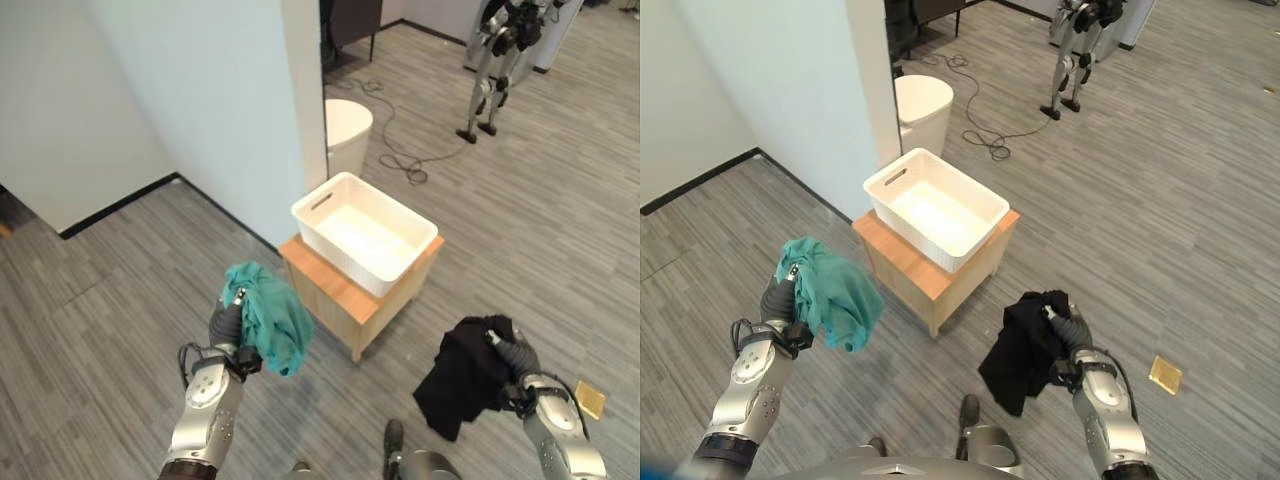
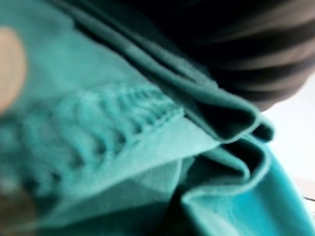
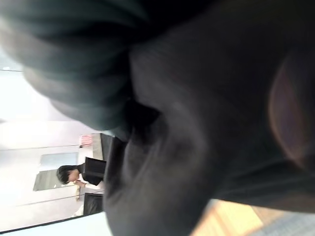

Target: Pick up bed clothes into laundry basket.

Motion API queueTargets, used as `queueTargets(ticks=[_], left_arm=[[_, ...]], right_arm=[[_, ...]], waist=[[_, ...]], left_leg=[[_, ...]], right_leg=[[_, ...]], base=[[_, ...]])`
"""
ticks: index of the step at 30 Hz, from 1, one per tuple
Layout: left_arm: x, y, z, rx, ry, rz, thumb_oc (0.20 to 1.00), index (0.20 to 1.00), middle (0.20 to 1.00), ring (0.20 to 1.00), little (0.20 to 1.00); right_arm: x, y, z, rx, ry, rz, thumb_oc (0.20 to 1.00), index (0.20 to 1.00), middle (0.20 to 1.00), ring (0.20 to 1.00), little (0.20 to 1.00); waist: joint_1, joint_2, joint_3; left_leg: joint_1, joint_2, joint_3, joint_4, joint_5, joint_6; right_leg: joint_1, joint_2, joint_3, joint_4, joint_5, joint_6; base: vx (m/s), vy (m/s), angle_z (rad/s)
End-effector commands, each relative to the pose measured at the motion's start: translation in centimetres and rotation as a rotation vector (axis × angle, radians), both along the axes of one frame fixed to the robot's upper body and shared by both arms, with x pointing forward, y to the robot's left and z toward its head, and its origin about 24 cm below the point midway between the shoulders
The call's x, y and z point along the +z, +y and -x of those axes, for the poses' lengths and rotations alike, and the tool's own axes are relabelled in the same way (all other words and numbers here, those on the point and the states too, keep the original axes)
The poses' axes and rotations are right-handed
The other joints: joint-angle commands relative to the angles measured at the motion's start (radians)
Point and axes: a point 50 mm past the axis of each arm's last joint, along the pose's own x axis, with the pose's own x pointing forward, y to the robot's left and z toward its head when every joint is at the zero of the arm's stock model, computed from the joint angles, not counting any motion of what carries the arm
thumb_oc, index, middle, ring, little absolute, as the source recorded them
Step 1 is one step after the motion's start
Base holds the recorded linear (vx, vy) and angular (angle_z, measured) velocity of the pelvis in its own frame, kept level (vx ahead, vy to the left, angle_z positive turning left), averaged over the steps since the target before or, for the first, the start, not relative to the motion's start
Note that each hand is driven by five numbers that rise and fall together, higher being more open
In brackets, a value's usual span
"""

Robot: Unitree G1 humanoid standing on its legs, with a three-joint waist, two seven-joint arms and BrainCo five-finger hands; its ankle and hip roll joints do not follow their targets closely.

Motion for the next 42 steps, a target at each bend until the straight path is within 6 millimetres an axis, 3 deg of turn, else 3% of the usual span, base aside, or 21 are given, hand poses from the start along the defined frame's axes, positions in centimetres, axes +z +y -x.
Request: queueTargets(ticks=[1,4,5,11,15,20,21,22,24,25,26,27,36,42], left_arm=[[3.2,-0.1,-1.4,-0.019,-0.165,-0.006,0.200,0.200,0.200,0.200,0.200],[3.2,-0.2,-1.4,-0.025,-0.162,-0.013,0.200,0.200,0.200,0.200,0.200],[3.0,-0.2,-1.5,-0.027,-0.152,-0.023,0.200,0.200,0.200,0.200,0.200],[4.1,1.4,-1.4,0.058,-0.207,-0.011,0.200,0.200,0.200,0.200,0.200],[8.3,4.2,-2.6,0.165,-0.336,-0.123,0.200,0.200,0.200,0.200,0.200],[15.3,5.6,-5.6,0.132,-0.475,-0.376,0.200,0.200,0.200,0.200,0.200],[18.1,6.3,-7.0,0.115,-0.472,-0.531,0.200,0.200,0.200,0.200,0.200],[18.3,6.3,-7.1,0.112,-0.474,-0.533,0.200,0.200,0.200,0.200,0.200],[21.0,6.6,-8.2,0.109,-0.473,-0.677,0.200,0.200,0.200,0.200,0.200],[24.0,6.5,-9.2,0.098,-0.489,-0.798,0.200,0.200,0.200,0.200,0.200],[24.5,6.5,-9.7,0.093,-0.473,-0.825,0.200,0.200,0.200,0.200,0.200],[26.4,5.7,-10.6,0.075,-0.484,-0.880,0.200,0.200,0.200,0.200,0.200],[29.6,5.5,-12.4,0.084,-0.526,-0.595,0.200,0.200,0.200,0.200,0.200],[30.9,6.0,-12.6,0.112,-0.510,-0.604,0.200,0.200,0.200,0.200,0.200]], right_arm=[[3.7,-0.7,-1.0,-0.002,-0.200,-0.004,0.200,0.200,0.200,0.200,0.200],[3.5,-0.9,-0.8,-0.003,-0.190,0.004,0.200,0.200,0.200,0.200,0.200],[3.3,-1.1,-0.4,0.003,-0.171,0.024,0.200,0.200,0.200,0.200,0.200],[3.0,-1.4,0.0,0.000,-0.156,0.046,0.200,0.200,0.200,0.200,0.200],[2.8,-1.5,-0.1,-0.004,-0.146,0.058,0.200,0.200,0.200,0.200,0.200],[2.8,-1.2,-0.4,0.066,-0.130,0.071,0.200,0.200,0.200,0.200,0.200],[2.6,-1.0,-0.3,0.086,-0.113,0.064,0.200,0.200,0.200,0.200,0.200],[2.6,-1.0,-0.3,0.084,-0.115,0.062,0.200,0.200,0.200,0.200,0.200],[2.3,-0.9,0.0,0.103,-0.098,0.059,0.200,0.200,0.200,0.200,0.200],[2.0,-0.9,0.5,0.115,-0.083,0.050,0.200,0.200,0.200,0.200,0.200],[1.8,-0.8,0.6,0.117,-0.076,0.046,0.200,0.200,0.200,0.200,0.200],[1.7,-0.7,0.7,0.125,-0.074,0.040,0.200,0.200,0.200,0.200,0.200],[0.7,0.1,1.4,0.139,-0.030,-0.002,0.200,0.200,0.200,0.200,0.200],[0.5,0.4,1.5,0.150,-0.022,-0.014,0.200,0.200,0.200,0.200,0.200]], waist=[[-0.021,0.011,0.001],[-0.026,0.011,0.001],[-0.025,0.016,-0.006],[-0.024,0.035,-0.017],[-0.036,0.043,-0.033],[-0.057,0.053,-0.041],[-0.068,0.058,-0.043],[-0.065,0.055,-0.042],[-0.077,0.060,-0.044],[-0.087,0.057,-0.038],[-0.091,0.055,-0.038],[-0.104,0.050,-0.034],[-0.161,0.043,-0.019],[-0.186,0.050,-0.010]], left_leg=[[-0.077,0.061,-0.060,0.103,0.109,-0.036],[-0.088,0.066,-0.043,0.069,0.114,-0.035],[-0.140,0.048,-0.006,-0.026,0.122,-0.037],[-0.087,0.010,-0.015,-0.126,0.131,-0.036],[-0.040,-0.008,0.018,-0.165,0.120,-0.024],[-0.005,-0.021,0.045,-0.179,0.104,-0.015],[0.004,-0.025,0.053,-0.187,0.102,-0.013],[0.003,-0.026,0.054,-0.187,0.102,-0.013],[0.006,-0.027,0.060,-0.195,0.103,-0.012],[0.005,-0.025,0.065,-0.200,0.106,-0.013],[0.000,-0.024,0.069,-0.204,0.109,-0.014],[-0.006,-0.021,0.078,-0.212,0.115,-0.017],[-0.024,-0.016,0.154,-0.246,0.129,-0.030],[-0.015,-0.018,0.185,-0.246,0.120,-0.033]], right_leg=[[0.021,-0.037,-0.004,0.058,-0.132,0.033],[0.033,-0.045,-0.012,0.048,-0.137,0.036],[0.064,-0.049,-0.018,0.025,-0.151,0.039],[0.069,-0.045,0.008,0.025,-0.153,0.048],[0.069,-0.056,0.029,0.033,-0.155,0.060],[0.074,-0.071,0.048,0.030,-0.149,0.077],[0.076,-0.076,0.055,0.026,-0.146,0.087],[0.075,-0.076,0.055,0.026,-0.145,0.087],[0.072,-0.078,0.056,0.022,-0.139,0.094],[0.064,-0.078,0.059,0.017,-0.131,0.101],[0.057,-0.077,0.061,0.012,-0.125,0.104],[0.041,-0.075,0.066,-0.002,-0.110,0.111],[-0.027,-0.060,0.118,-0.047,-0.057,0.133],[-0.042,-0.058,0.135,-0.053,-0.049,0.141]], base=[[0.10,-0.079,0.31],[0.11,0.004,0.16],[0.17,0.023,0.49],[0.16,0.074,-0.01],[0.11,0.090,-0.43],[0.10,0.092,-0.11],[0.10,0.090,-0.05],[0.08,0.082,0.02],[0.05,0.042,-0.03],[0.05,0.035,-0.05],[0.04,0.022,-0.06],[0.01,0.007,-0.03],[0.03,0.031,-0.31],[0.05,0.015,-0.18]])
